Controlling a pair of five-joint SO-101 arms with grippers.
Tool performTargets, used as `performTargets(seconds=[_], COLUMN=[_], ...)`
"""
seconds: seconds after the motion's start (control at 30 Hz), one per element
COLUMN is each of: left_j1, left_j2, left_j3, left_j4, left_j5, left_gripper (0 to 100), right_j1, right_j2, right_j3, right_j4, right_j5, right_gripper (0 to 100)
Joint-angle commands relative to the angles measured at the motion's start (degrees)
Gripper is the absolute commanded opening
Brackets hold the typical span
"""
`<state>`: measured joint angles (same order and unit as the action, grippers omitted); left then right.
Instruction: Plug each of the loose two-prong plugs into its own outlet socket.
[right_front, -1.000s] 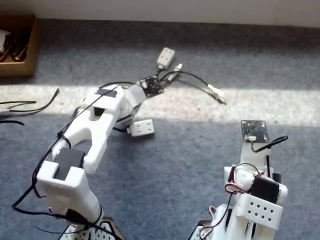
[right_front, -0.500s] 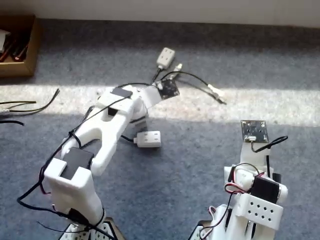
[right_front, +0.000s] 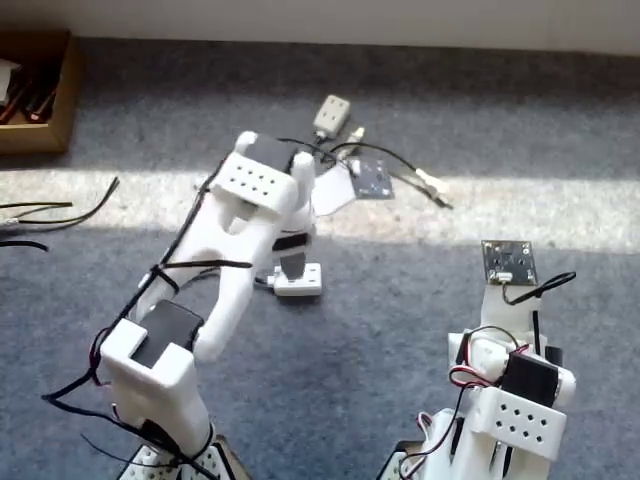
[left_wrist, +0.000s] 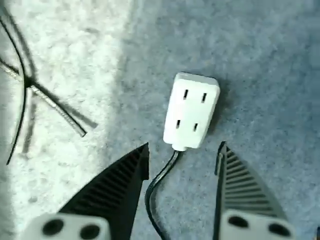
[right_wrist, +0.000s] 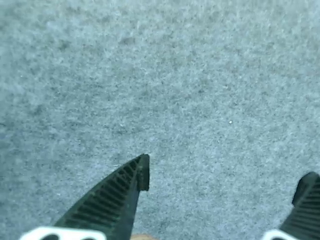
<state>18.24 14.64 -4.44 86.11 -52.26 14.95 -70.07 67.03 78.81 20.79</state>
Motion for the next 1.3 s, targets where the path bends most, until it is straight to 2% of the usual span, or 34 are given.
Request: performTargets(seconds=[0.0,0.13,0.33,0.67,0.83,0.97,1.1,1.27], left_j1=[1.9,1.7,1.7,1.9,0.9,0.7,0.7,0.8], left_j2=[-1.2,-1.2,-1.2,-1.1,-1.1,-1.1,-0.1,1.6], left_j3=[8.6,10.8,7.3,6.9,0.9,-0.9,0.4,1.7], left_j4=[-5.2,-5.7,-0.5,-4.8,-4.4,-2.5,-1.8,-1.9], left_j5=[-4.0,-8.4,-9.0,-9.1,-10.2,-10.2,-10.5,-10.1], left_gripper=[22,22,22,23,26,24,24,24], right_j1=[-0.4,-0.4,-0.4,-0.5,-0.5,3.0,5.5,3.8], right_j2=[0.8,0.8,0.8,0.8,0.8,0.8,0.8,0.6], right_j3=[-0.5,-0.4,-0.4,-0.4,-0.4,-0.4,2.5,6.9], right_j4=[0.3,0.2,0.1,0.2,0.2,0.0,-4.3,-6.0], right_j5=[0.7,0.7,0.7,0.7,0.9,7.2,7.1,7.4], right_gripper=[43.3,43.3,43.3,43.3,43.3,43.3,43.3,43.3])
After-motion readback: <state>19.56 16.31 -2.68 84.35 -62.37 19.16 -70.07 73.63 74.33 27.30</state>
